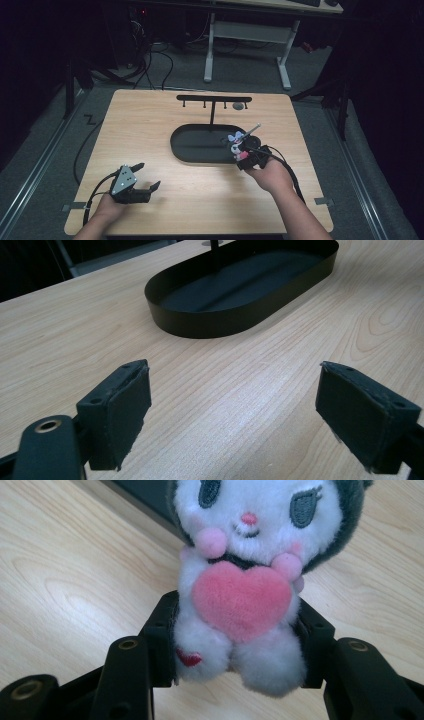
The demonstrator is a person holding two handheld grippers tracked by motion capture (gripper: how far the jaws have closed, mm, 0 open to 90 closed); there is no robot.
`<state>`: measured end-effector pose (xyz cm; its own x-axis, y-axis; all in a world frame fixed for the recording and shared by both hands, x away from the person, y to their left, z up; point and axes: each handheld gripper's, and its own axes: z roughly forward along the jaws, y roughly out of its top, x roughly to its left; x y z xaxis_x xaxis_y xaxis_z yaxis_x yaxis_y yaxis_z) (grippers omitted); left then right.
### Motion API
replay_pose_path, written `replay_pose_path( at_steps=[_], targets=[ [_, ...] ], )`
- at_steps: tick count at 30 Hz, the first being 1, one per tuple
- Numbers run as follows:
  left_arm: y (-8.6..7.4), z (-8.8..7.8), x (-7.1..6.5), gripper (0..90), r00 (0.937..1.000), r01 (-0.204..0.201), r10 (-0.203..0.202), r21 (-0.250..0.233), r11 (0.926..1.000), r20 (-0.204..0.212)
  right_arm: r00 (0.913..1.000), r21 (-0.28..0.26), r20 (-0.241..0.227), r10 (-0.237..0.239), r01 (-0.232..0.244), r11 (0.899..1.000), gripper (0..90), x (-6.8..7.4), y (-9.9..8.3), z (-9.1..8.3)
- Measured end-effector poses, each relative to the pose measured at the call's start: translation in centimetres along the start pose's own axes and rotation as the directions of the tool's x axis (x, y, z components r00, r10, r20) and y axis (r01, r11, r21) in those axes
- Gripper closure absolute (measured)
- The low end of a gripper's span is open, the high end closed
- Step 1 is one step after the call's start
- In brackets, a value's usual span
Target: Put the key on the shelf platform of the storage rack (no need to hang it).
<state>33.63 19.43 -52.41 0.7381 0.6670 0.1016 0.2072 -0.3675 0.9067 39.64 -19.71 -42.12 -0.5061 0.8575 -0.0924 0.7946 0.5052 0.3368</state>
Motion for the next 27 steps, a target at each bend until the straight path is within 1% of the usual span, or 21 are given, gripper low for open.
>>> replay_pose_path(
  at_steps=[3, 4, 7, 8, 12, 14, 15, 23, 25, 26, 27],
  targets=[
    [0.0, 0.0, 0.0, 15.4, 1.0000, 0.001, -0.001, 0.000, 1.0000, 0.000, 1.0000, -0.002, -0.005, -0.005, 0.005, 1.000, 48.9, 0.2, 1.0, 0.6],
    [0.0, 0.0, 0.0, 15.4, 1.0000, 0.001, -0.001, -0.001, 1.0000, -0.001, 1.0000, -0.002, -0.005, -0.005, 0.005, 1.000, 48.9, 0.2, 1.0, 0.6],
    [0.0, 0.0, 0.0, 15.4, 1.0000, -0.004, 0.004, 0.000, 1.0000, 0.000, 0.9999, -0.004, -0.012, -0.002, 0.002, 1.000, 48.9, 0.3, 1.8, 1.0],
    [0.0, 0.0, 0.0, 15.4, 1.0000, -0.004, 0.004, 0.000, 1.0000, 0.000, 0.9999, -0.006, -0.010, -0.011, 0.011, 1.000, 48.9, 0.3, 2.1, 1.2],
    [0.0, 0.0, 0.0, 15.4, 1.0000, -0.004, 0.004, 0.001, 1.0000, 0.001, 0.9999, -0.006, -0.011, -0.011, 0.011, 1.000, 48.9, 0.4, 3.2, 1.8],
    [0.0, 0.0, 0.0, 15.4, 1.0000, -0.004, 0.004, 0.001, 1.0000, 0.001, 0.9999, -0.012, -0.014, -0.005, 0.005, 1.000, 48.9, 0.4, 3.7, 2.2],
    [0.0, 0.0, -0.1, 15.4, 1.0000, -0.005, 0.005, 0.000, 1.0000, 0.000, 0.9998, -0.007, -0.018, -0.001, 0.001, 1.000, 48.9, 0.4, 4.1, 2.6],
    [0.0, -0.1, 0.0, 15.4, 1.0000, -0.004, 0.004, -0.001, 1.0000, 0.005, 0.9996, 0.001, -0.026, 0.011, -0.011, 1.000, 48.9, 0.3, 5.3, 4.0],
    [0.0, -0.1, 0.0, 15.4, 1.0000, -0.003, 0.003, -0.002, 1.0000, 0.003, 0.9996, 0.012, -0.024, 0.016, -0.016, 1.000, 48.9, 0.4, 5.7, 4.3],
    [0.0, -0.1, 0.0, 15.4, 1.0000, -0.002, 0.002, -0.004, 1.0000, 0.002, 0.9997, 0.010, -0.024, 0.003, -0.003, 1.000, 48.9, 0.4, 5.9, 4.4],
    [0.0, -0.1, 0.0, 15.4, 1.0000, -0.002, 0.002, -0.004, 1.0000, 0.002, 0.9997, 0.008, -0.022, 0.001, 0.000, 1.000, 48.9, 0.4, 6.1, 4.5]
  ],
)
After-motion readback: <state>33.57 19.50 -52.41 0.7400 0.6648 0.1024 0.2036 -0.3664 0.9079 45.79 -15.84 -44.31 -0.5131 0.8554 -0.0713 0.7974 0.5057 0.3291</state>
